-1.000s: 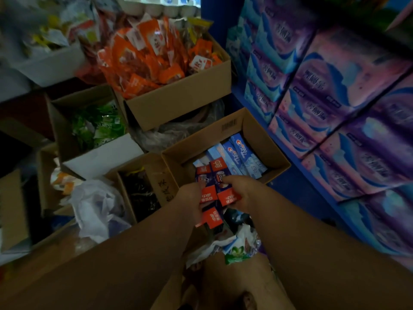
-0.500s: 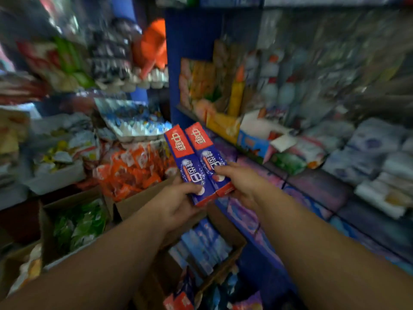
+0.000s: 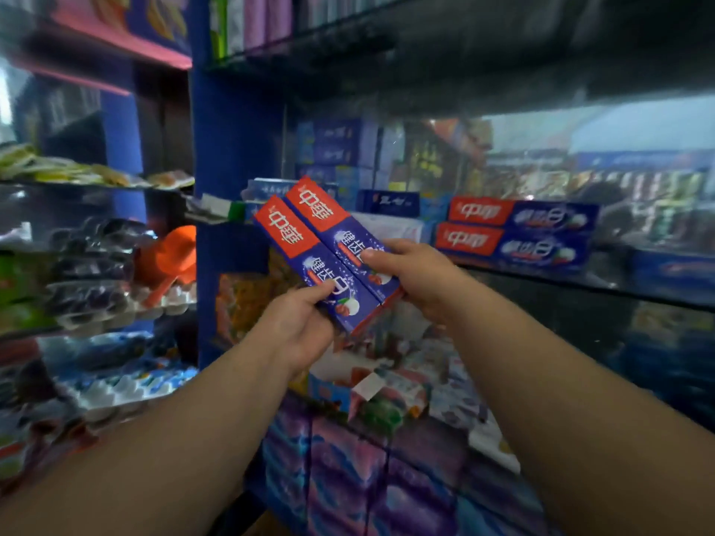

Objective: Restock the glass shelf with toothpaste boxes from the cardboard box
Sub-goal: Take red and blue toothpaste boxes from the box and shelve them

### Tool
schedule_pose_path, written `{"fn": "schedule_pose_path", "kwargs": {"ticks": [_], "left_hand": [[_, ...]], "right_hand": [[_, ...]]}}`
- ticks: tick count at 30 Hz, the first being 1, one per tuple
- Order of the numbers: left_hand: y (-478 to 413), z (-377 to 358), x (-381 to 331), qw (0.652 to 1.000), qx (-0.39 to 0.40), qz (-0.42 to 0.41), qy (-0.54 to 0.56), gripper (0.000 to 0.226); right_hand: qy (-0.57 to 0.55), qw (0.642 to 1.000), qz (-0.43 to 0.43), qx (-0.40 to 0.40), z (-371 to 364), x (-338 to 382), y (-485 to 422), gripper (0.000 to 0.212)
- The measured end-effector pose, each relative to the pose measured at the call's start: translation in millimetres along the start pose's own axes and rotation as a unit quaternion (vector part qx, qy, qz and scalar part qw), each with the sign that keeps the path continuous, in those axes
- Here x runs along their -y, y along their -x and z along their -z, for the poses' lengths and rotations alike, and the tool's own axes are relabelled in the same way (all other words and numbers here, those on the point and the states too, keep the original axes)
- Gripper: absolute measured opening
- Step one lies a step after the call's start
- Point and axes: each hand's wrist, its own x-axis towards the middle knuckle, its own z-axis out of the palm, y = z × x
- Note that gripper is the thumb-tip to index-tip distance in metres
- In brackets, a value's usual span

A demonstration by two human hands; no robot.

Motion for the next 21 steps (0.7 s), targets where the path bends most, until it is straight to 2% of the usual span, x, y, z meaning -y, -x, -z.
{"fn": "schedule_pose_path", "kwargs": {"ticks": [5, 11, 14, 19, 21], "left_hand": [[-26, -75, 8, 0.998, 0.045, -0.002, -0.054, 0.029], [-46, -123, 39, 0.998, 0.051, 0.025, -0.031, 0.027], [-49, -131, 52, 0.997, 0.059, 0.036, -0.037, 0.024], [-50, -140, 66, 0.995, 0.069, 0.064, -0.037, 0.033], [-50, -145, 72, 0.994, 0.067, 0.077, -0.035, 0.035]], "right_hand": [[0.153, 0.981, 0.060, -0.105, 69, 57, 9, 0.043], [0.381, 0.900, 0.037, -0.211, 141, 68, 15, 0.045], [0.465, 0.859, -0.018, -0.215, 172, 50, 21, 0.047], [0.477, 0.850, -0.071, -0.210, 210, 26, 25, 0.046], [0.513, 0.827, -0.080, -0.216, 217, 22, 19, 0.046]]}}
